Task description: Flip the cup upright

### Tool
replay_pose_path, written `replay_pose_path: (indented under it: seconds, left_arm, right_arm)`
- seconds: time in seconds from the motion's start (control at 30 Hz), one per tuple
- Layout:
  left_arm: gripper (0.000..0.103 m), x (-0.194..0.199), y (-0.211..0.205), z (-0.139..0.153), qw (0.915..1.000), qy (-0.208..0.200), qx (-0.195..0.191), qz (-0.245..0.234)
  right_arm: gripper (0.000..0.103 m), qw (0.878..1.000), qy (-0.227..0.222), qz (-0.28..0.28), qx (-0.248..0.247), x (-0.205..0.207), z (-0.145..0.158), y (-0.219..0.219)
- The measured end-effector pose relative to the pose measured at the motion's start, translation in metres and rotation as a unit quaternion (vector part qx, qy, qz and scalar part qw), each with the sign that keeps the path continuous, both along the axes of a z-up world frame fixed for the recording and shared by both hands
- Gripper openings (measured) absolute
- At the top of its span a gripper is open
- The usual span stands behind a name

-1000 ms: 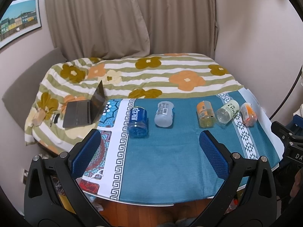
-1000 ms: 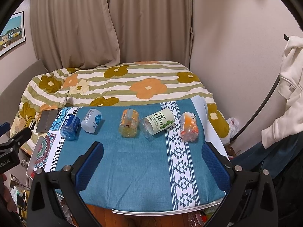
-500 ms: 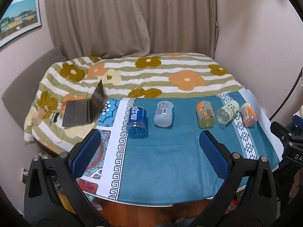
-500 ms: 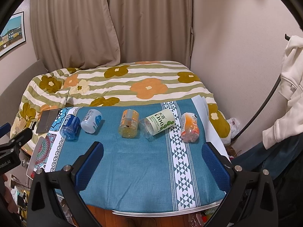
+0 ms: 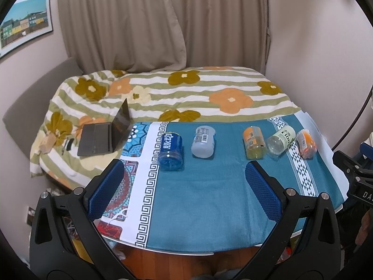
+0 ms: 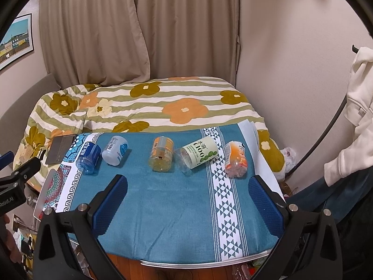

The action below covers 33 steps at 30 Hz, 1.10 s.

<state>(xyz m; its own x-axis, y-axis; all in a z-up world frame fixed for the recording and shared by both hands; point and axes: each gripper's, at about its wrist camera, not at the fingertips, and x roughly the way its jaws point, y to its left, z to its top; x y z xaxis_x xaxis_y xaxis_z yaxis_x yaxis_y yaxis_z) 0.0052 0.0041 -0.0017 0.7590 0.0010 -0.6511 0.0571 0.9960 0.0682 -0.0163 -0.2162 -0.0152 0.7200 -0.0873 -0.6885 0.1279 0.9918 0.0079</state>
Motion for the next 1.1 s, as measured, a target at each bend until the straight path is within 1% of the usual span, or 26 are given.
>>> replay_pose_path:
  seconds: [0.47, 0.63, 0.73, 0.83, 0.93, 1.1]
  left_arm:
    - [0.103, -0.001, 0.003, 0.001, 1.0000, 0.001, -0.002, 0.002]
    - [0.103, 0.001, 0.004, 0.002, 0.9999, 0.003, -0.007, 0.015]
    - [0.103, 0.005, 0.004, 0.002, 0.9995, 0.012, -0.010, 0.029]
    - [0.103, 0.016, 0.007, 0.002, 0.9987, 0.024, -0.010, 0.045]
    - [0.103, 0.031, 0.012, -0.001, 0.9977, 0.036, -0.005, 0.057]
    - [0.103, 0.071, 0.033, -0.017, 0.9941, 0.078, -0.021, 0.073]
  right_arm:
    - [0.103, 1.000, -0.001, 0.001, 0.000, 0.000, 0.001, 0.002]
    - [0.103, 1.000, -0.003, 0.007, -0.001, 0.001, 0.003, 0.004]
    - [0.103, 1.000, -0.002, 0.016, -0.002, 0.006, 0.005, 0.003]
    - [0.103, 1.000, 0.004, 0.030, 0.003, 0.014, 0.004, -0.003]
    - [0.103, 0.998, 0.010, 0.056, 0.001, 0.024, 0.000, -0.003]
    - [0.103, 0.996, 0.024, 0.087, -0.009, 0.040, -0.011, 0.003]
